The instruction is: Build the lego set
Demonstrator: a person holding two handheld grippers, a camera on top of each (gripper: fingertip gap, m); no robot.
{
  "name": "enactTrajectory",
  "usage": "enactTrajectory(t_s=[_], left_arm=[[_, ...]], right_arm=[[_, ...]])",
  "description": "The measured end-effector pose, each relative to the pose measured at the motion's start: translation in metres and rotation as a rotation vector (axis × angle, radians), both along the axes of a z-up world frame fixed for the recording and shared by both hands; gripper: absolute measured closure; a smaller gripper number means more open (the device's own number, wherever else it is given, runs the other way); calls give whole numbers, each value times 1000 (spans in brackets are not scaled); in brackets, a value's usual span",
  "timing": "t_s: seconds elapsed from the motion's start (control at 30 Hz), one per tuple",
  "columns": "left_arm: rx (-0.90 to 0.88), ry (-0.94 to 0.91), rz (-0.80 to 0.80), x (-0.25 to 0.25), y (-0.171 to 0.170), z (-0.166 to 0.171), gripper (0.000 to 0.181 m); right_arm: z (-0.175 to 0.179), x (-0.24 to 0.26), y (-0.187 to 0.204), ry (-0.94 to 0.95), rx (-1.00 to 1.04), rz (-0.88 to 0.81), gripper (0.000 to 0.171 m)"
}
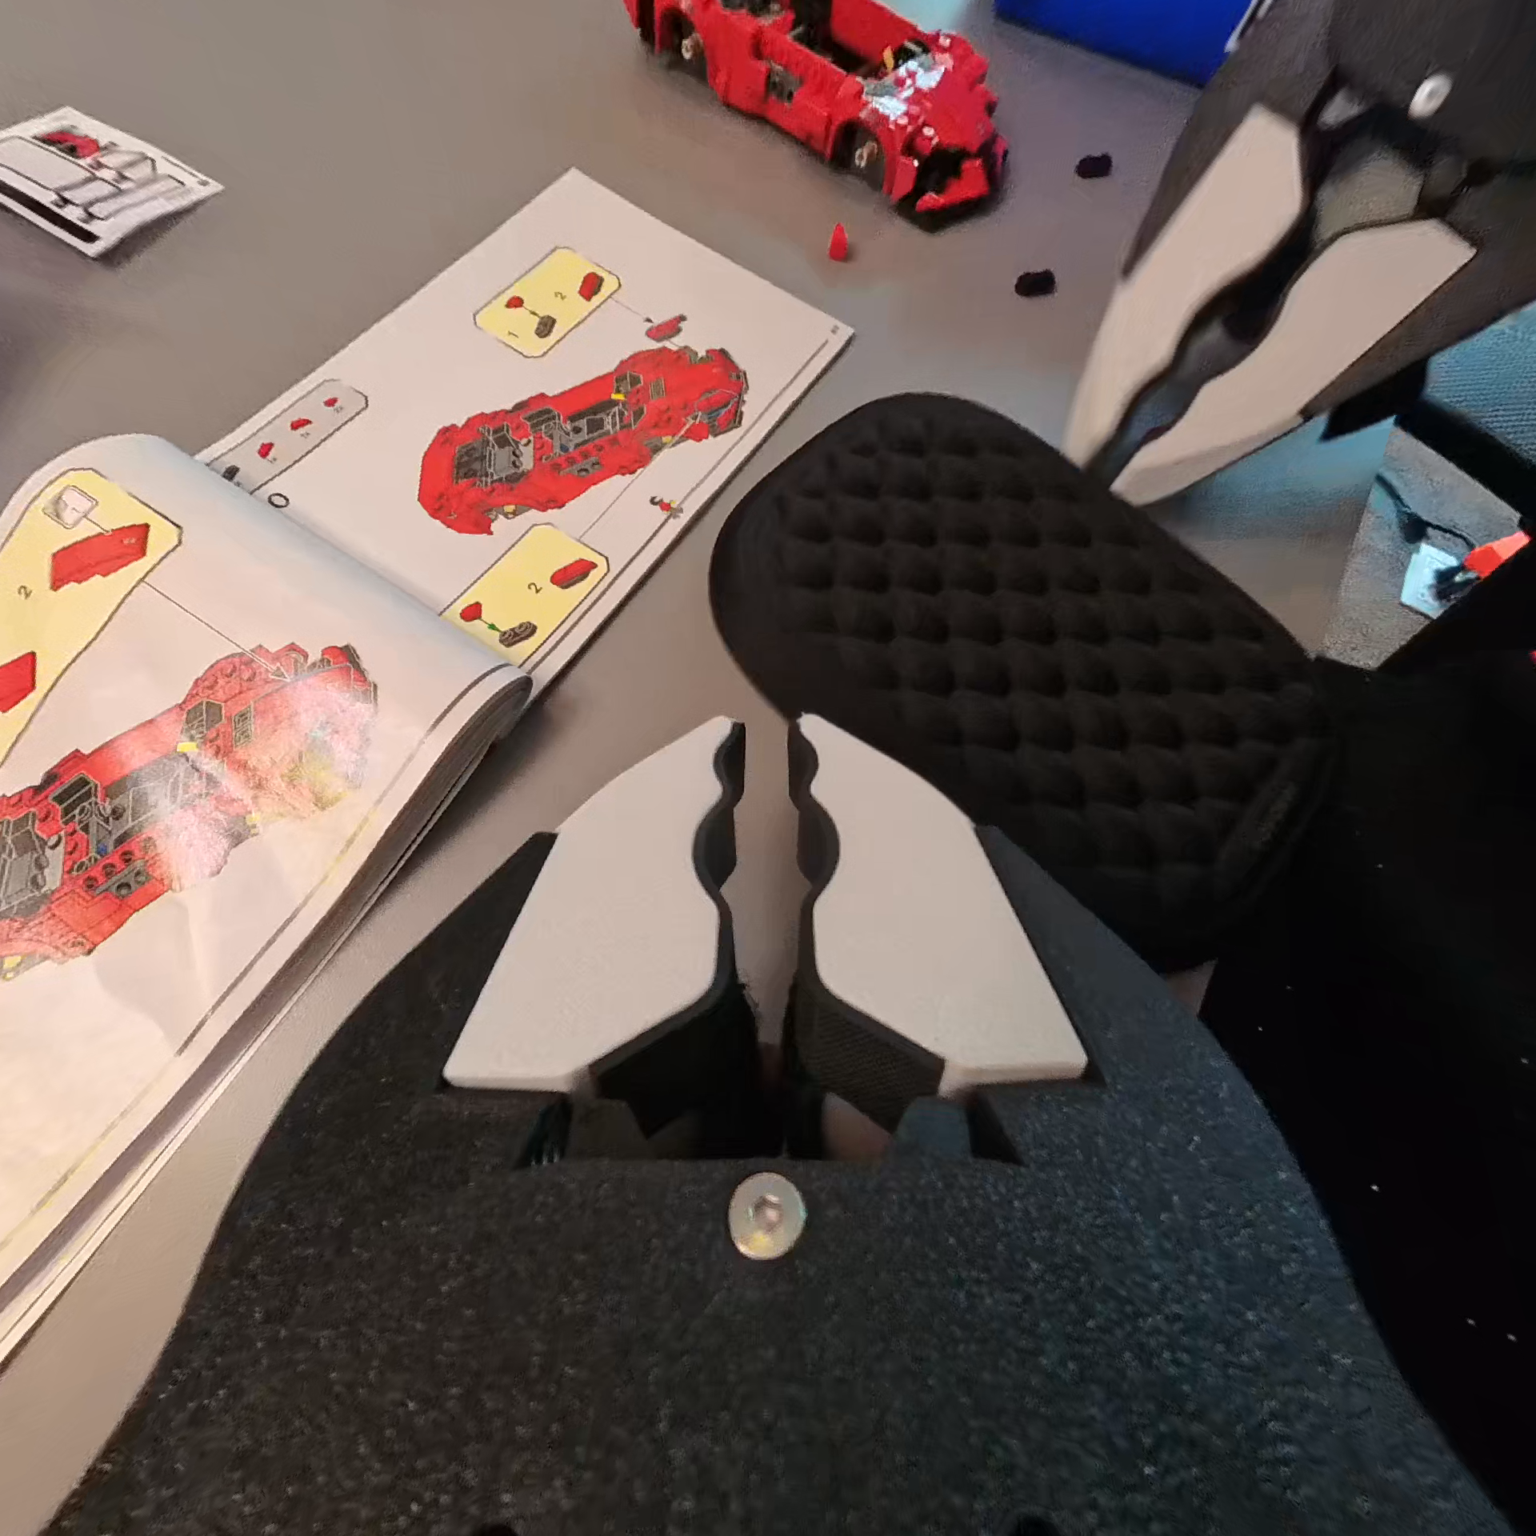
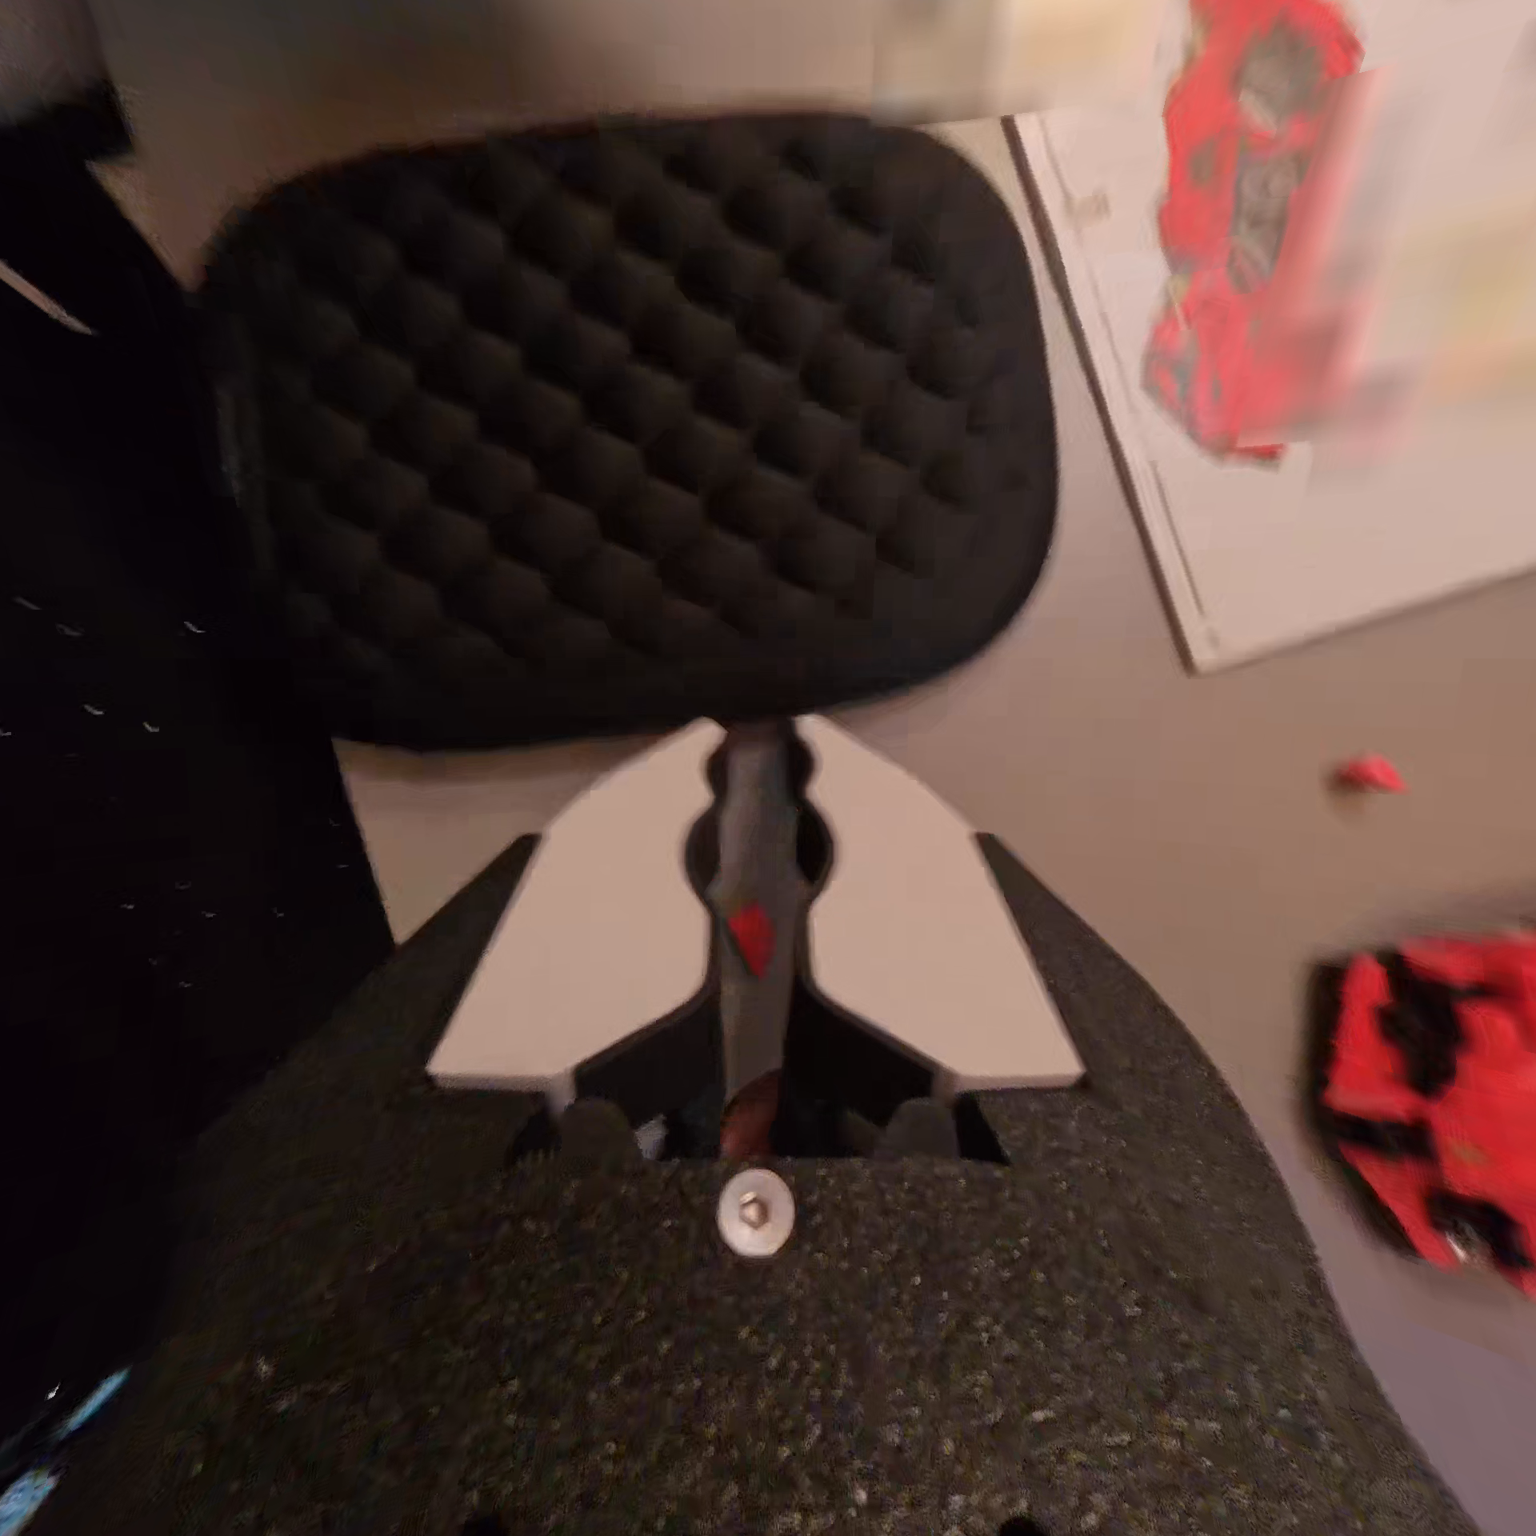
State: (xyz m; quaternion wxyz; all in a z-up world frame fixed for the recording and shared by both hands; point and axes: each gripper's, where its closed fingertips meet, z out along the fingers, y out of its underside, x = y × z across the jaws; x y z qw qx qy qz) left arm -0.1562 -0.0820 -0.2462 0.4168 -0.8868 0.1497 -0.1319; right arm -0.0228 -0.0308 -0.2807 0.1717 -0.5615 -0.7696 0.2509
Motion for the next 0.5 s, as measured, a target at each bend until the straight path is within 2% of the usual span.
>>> enactTrajectory(t_s=[0.03,0.13,0.2,0.33,0.5], left_arm=[[14,0,7,-1,-1,4,172],[83,-3,57,-9,-3,22,173],[131,2,82,-14,-6,38,173],[178,26,31,-1,-9,58,173],[178,82,0,12,10,59,172]], right_arm=[[-1,-3,-8,7,-28,23,168],[1,-22,-45,55,-191,111,162],[2,-43,-70,92,-267,130,164],[2,-70,-81,141,-212,150,164],[3,-90,-83,211,-157,64,162]])
